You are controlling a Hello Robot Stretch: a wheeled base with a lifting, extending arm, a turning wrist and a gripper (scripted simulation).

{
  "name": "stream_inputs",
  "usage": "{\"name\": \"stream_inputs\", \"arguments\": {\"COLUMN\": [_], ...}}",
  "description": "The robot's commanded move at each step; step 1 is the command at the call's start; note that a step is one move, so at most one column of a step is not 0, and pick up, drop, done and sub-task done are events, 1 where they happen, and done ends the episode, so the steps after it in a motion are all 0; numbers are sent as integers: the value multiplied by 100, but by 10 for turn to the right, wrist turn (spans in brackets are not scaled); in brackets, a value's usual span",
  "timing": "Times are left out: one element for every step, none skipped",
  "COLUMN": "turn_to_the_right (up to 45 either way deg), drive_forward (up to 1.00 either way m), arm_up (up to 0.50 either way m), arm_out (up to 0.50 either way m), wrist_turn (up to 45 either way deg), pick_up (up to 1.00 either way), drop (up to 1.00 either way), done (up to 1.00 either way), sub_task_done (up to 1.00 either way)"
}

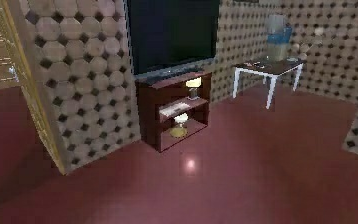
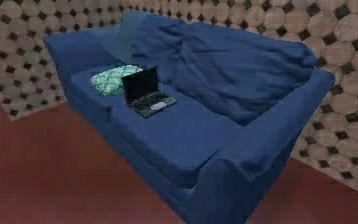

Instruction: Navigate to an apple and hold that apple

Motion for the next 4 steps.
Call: {"name": "stream_inputs", "arguments": {"turn_to_the_right": [0, -450, -30, 0], "drive_forward": [70, 0, 0, 45], "arm_up": [0, 0, 0, 0], "arm_out": [0, 0, 0, 0], "wrist_turn": [0, 0, 0, 0], "pick_up": [0, 0, 0, 0], "drop": [0, 0, 0, 0], "done": [0, 0, 0, 0], "sub_task_done": [0, 0, 0, 0]}}
